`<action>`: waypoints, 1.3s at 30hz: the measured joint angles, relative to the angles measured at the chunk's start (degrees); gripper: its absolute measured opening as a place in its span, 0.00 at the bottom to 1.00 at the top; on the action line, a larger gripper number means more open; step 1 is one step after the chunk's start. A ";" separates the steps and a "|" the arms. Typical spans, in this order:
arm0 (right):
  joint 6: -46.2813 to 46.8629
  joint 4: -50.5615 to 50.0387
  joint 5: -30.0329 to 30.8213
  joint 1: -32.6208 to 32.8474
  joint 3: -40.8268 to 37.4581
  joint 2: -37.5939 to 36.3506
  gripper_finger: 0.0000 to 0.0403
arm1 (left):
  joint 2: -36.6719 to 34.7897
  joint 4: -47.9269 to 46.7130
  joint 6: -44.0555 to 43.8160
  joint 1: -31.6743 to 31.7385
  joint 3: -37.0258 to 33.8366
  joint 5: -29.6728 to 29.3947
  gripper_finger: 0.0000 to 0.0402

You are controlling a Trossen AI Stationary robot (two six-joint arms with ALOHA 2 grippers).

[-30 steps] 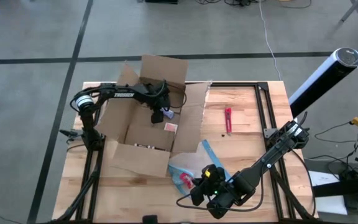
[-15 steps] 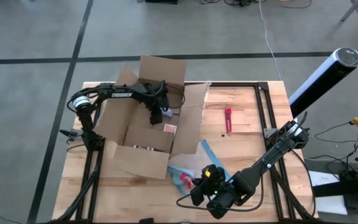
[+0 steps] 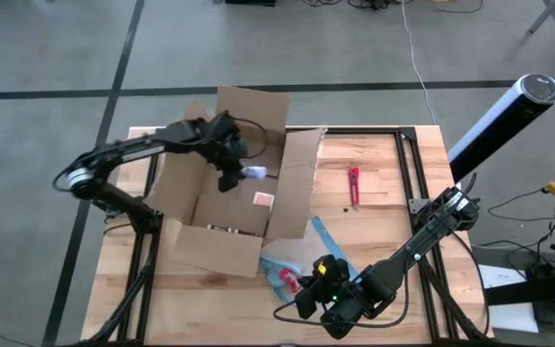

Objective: Unpack boxes
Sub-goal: Put the purple chocolate bar into the blue transparent zip bag

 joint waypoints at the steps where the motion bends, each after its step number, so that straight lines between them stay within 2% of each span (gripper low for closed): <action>1: 0.00 -0.01 0.02 0.00 0.00 0.00 0.00 | -2.01 -0.65 -0.35 -1.05 0.00 0.83 0.18; 8: 0.00 0.02 0.02 0.00 0.00 0.00 0.00 | -13.27 -3.84 -3.83 -11.92 0.00 0.89 0.18; 12: -0.01 -0.01 0.03 -0.01 0.00 0.00 0.00 | -16.32 -3.66 -8.04 -20.22 0.00 -0.18 0.18; 15: 0.00 -0.02 0.02 0.00 0.00 0.00 0.00 | -16.59 -3.69 -10.32 -27.16 0.00 -4.19 0.19; 20: 0.00 -0.01 0.02 -0.01 0.00 0.00 0.00 | -14.15 -1.40 -13.06 -38.04 0.00 -9.46 0.19; 28: 0.00 -0.02 0.02 -0.02 0.00 0.00 0.00 | -6.19 10.38 -16.65 -50.80 0.00 -9.71 0.18; 32: 0.00 -0.01 0.04 0.00 0.01 0.00 0.00 | -1.66 15.41 -16.87 -53.54 0.06 -9.74 0.17; 39: 0.00 0.00 0.04 0.00 0.02 0.00 0.00 | 6.17 24.22 -12.86 -53.84 1.26 -9.94 0.19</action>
